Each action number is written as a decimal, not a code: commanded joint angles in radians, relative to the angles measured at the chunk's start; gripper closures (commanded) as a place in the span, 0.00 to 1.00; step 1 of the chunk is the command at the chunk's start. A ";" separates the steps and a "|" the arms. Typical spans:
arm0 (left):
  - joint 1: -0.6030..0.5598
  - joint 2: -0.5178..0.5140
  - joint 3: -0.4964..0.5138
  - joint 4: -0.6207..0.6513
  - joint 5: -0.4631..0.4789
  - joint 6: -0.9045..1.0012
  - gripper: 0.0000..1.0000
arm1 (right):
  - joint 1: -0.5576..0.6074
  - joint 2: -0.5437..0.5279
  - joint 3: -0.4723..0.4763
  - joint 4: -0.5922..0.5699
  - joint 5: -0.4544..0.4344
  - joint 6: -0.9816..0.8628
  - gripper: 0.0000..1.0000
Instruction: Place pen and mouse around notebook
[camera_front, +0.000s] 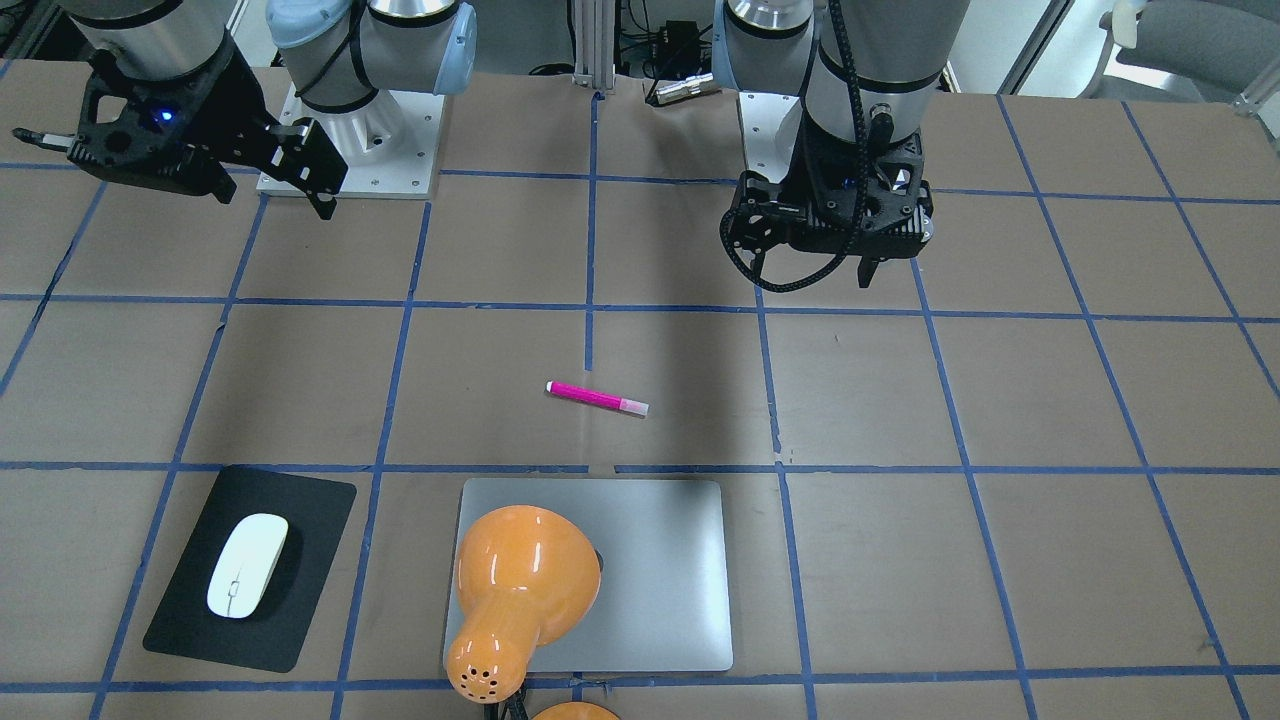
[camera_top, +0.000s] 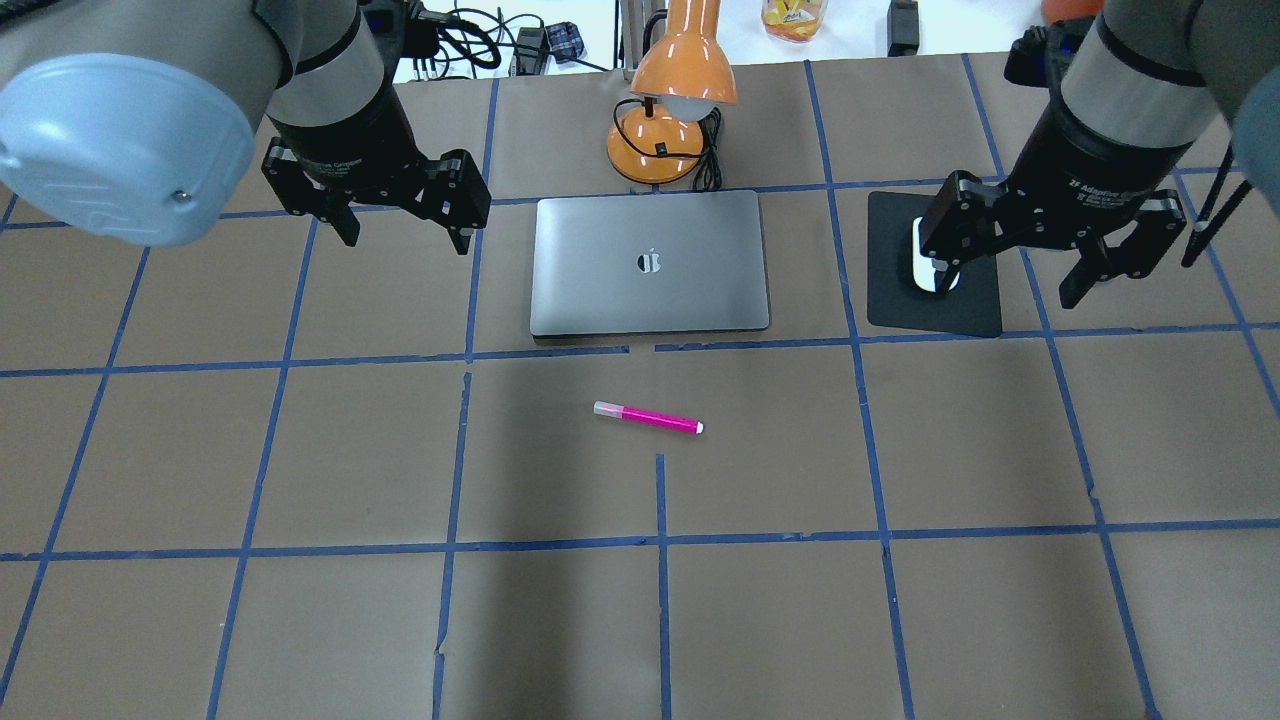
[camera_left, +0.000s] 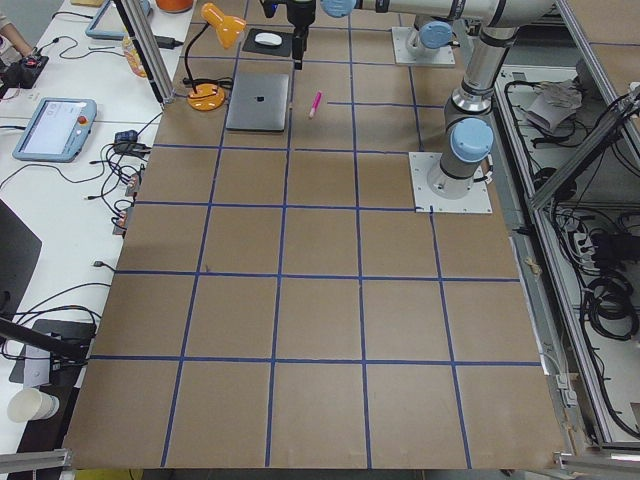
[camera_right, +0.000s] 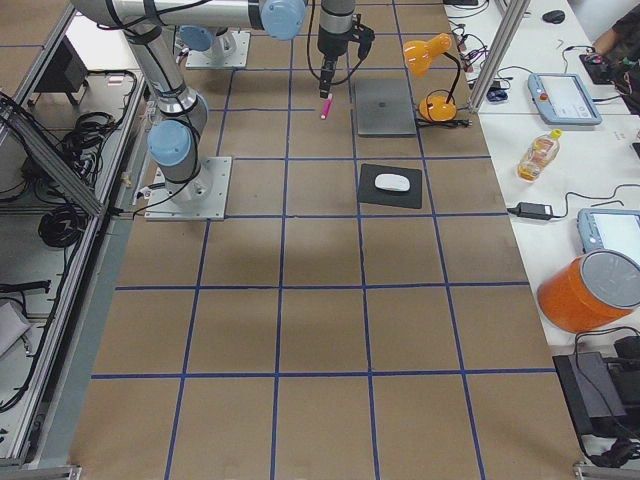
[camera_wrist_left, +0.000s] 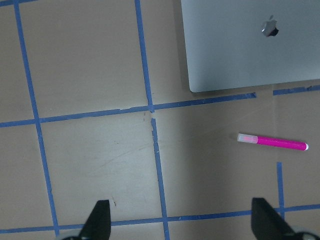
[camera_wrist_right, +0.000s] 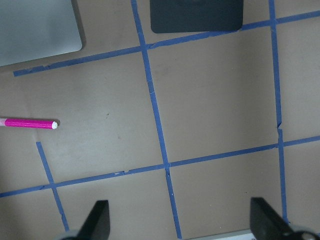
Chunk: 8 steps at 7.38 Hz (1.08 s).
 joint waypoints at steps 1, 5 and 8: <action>0.036 0.002 0.000 -0.001 -0.008 0.000 0.00 | 0.007 -0.017 0.051 -0.007 -0.004 0.045 0.00; 0.031 0.005 -0.003 0.000 -0.009 -0.045 0.00 | -0.001 -0.008 0.045 -0.010 -0.071 0.037 0.00; 0.031 0.005 -0.005 0.002 -0.009 -0.046 0.00 | 0.002 -0.009 0.040 -0.022 0.008 0.036 0.00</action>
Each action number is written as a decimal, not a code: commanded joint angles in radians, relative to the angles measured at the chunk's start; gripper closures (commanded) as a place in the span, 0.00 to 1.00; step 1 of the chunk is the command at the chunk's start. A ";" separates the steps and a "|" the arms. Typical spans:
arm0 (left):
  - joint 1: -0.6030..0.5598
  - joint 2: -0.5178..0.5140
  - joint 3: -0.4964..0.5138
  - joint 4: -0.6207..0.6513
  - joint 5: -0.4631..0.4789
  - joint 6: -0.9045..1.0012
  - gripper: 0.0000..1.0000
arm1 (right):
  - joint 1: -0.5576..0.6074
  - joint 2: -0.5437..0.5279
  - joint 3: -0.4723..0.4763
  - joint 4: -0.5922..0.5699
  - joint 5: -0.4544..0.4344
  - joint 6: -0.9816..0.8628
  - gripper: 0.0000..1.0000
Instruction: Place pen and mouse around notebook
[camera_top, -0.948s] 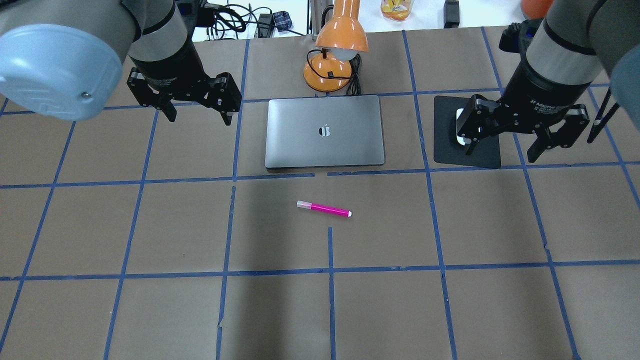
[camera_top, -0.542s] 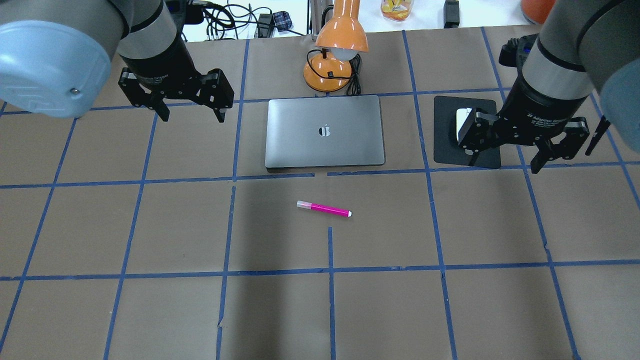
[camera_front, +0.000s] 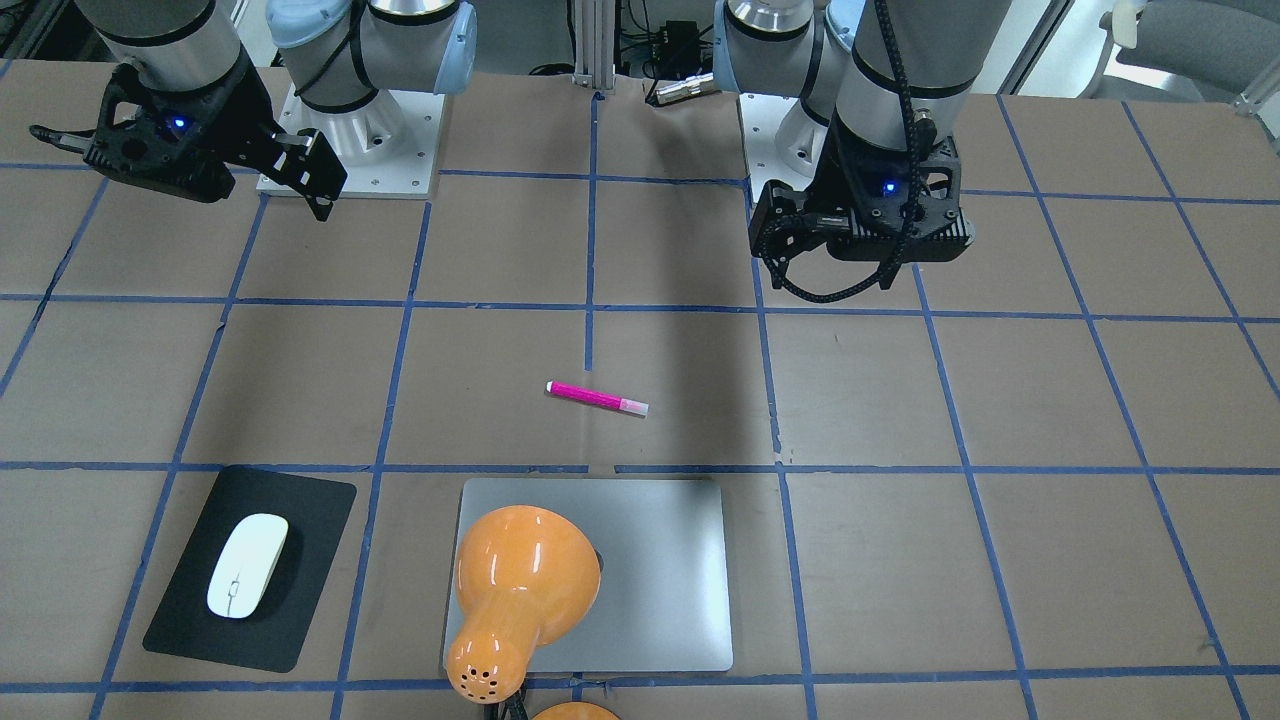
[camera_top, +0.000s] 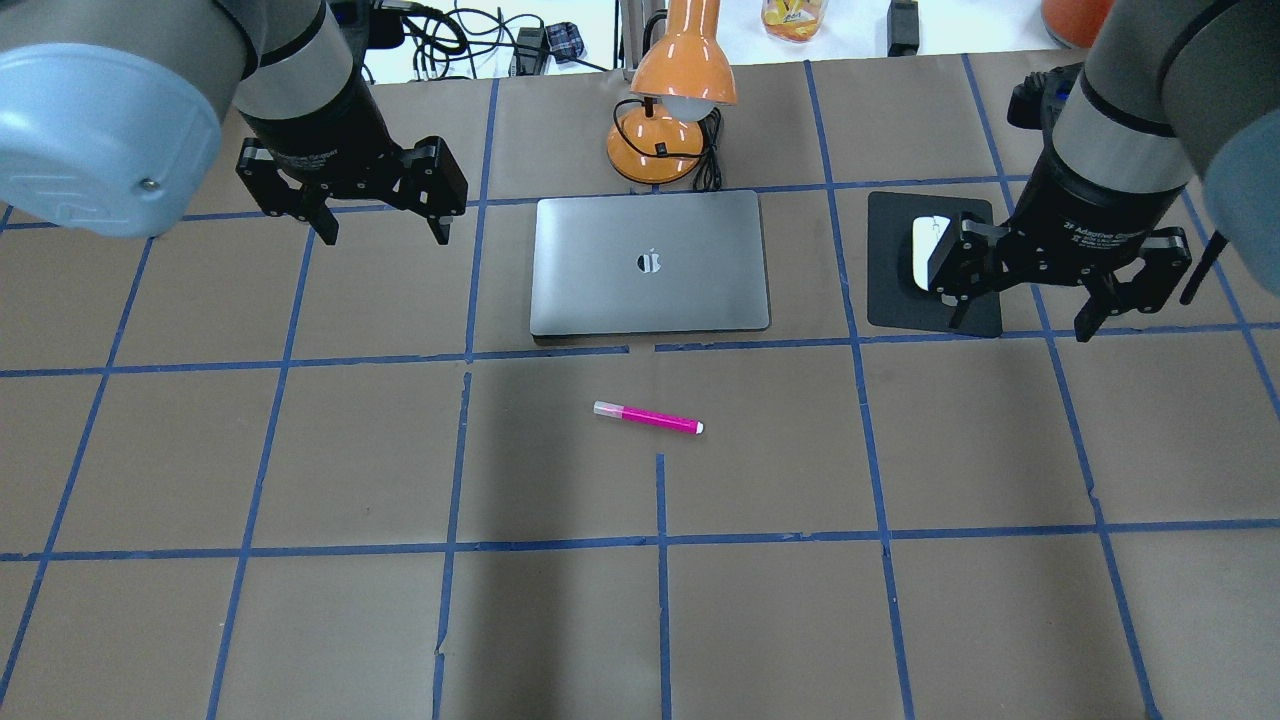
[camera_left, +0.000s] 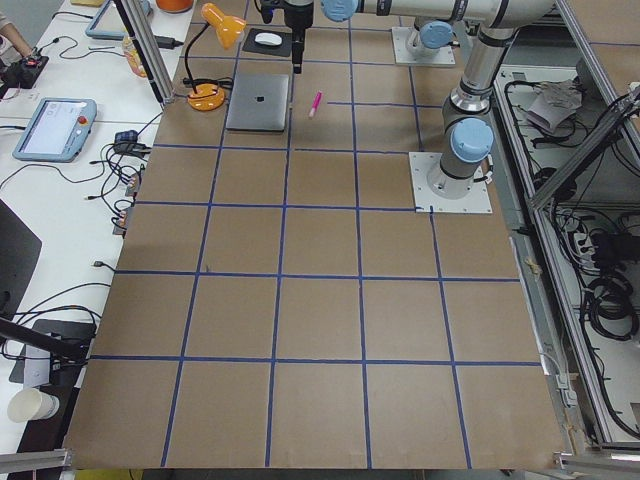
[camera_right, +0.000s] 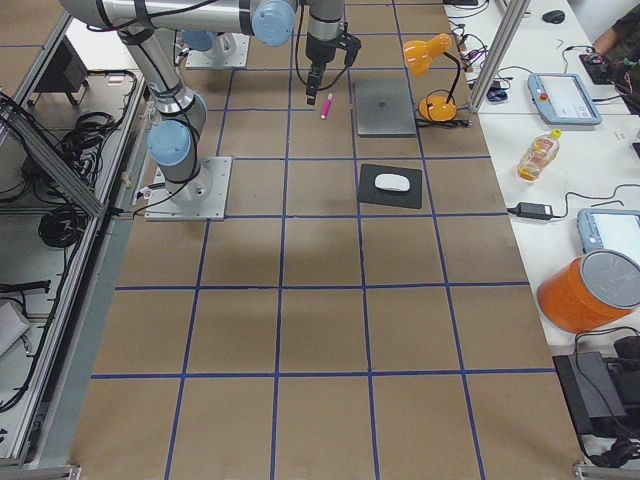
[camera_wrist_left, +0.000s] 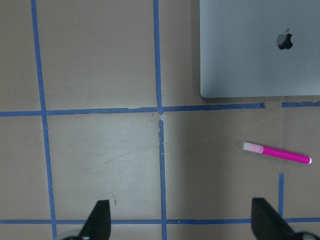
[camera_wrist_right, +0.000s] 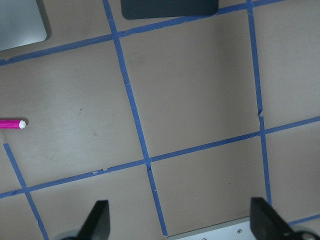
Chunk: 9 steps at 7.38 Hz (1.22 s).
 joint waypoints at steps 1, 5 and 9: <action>0.000 0.000 -0.001 0.000 0.000 -0.001 0.00 | 0.003 0.000 0.002 -0.043 0.065 -0.003 0.00; 0.000 0.000 -0.001 -0.003 0.000 -0.001 0.00 | 0.003 -0.001 0.010 -0.046 0.047 -0.019 0.00; 0.000 0.005 -0.001 -0.004 0.002 -0.001 0.00 | 0.003 0.003 0.010 -0.049 0.045 -0.020 0.00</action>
